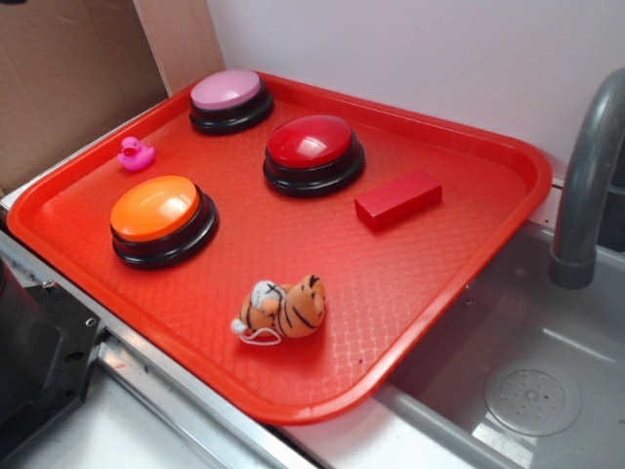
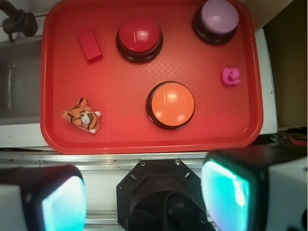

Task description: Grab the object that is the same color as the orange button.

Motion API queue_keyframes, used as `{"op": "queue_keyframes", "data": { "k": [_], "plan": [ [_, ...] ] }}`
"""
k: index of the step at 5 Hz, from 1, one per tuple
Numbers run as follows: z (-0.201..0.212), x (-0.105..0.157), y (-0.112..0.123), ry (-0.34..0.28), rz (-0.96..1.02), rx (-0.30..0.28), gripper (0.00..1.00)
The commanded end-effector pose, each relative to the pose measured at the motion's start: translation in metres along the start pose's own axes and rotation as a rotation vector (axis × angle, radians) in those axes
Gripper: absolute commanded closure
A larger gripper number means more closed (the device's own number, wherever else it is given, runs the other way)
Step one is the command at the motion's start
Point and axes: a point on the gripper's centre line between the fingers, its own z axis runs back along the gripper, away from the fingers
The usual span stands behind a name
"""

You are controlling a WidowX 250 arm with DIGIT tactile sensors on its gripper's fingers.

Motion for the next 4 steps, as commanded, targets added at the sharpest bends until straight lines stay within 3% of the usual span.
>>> {"op": "queue_keyframes", "data": {
  "k": [1, 3, 4],
  "plan": [
    [0.000, 0.000, 0.000, 0.000, 0.000, 0.000, 0.00],
    [-0.055, 0.022, 0.014, 0.091, -0.019, -0.014, 0.00],
    [-0.067, 0.037, 0.013, 0.101, -0.028, -0.024, 0.00]
  ]
}}
